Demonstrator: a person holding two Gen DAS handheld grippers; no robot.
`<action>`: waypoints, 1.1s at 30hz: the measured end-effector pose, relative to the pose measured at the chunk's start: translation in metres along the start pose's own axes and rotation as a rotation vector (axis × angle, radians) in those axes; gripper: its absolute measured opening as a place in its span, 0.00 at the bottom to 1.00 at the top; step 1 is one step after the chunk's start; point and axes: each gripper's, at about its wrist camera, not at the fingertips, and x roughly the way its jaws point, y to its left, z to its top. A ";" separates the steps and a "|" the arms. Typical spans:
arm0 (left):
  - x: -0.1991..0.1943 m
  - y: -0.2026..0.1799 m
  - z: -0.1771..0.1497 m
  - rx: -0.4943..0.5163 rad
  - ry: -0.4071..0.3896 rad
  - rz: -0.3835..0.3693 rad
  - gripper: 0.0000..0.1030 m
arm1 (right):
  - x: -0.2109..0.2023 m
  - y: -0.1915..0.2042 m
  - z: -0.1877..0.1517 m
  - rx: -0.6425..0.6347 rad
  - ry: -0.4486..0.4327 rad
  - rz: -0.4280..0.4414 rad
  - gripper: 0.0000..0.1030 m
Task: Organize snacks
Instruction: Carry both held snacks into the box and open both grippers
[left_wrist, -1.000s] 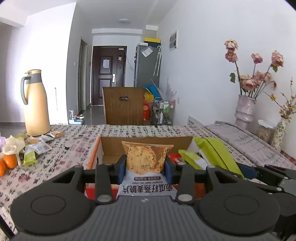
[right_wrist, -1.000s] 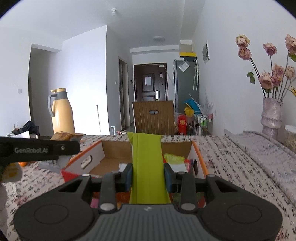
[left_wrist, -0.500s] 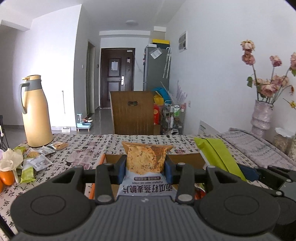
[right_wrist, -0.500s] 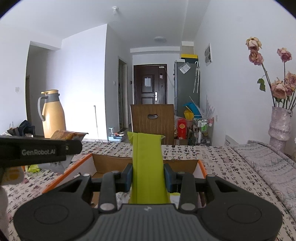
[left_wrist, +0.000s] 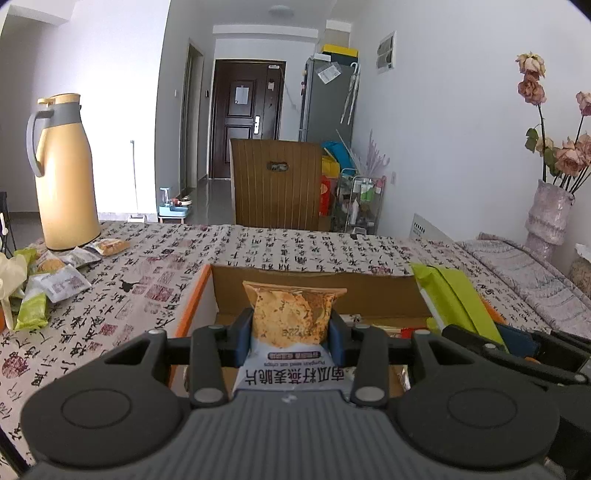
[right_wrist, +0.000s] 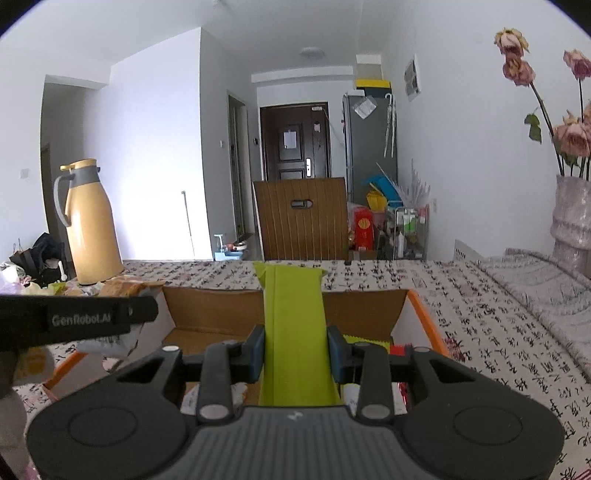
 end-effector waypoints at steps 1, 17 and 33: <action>0.000 0.001 -0.001 0.000 0.000 0.001 0.40 | 0.000 0.000 0.000 0.002 0.002 0.000 0.33; -0.006 0.001 -0.004 0.005 -0.017 -0.011 0.41 | 0.003 -0.001 -0.002 -0.007 0.022 0.006 0.33; -0.030 0.004 0.000 -0.060 -0.107 0.039 1.00 | -0.008 -0.012 -0.002 0.051 -0.013 -0.031 1.00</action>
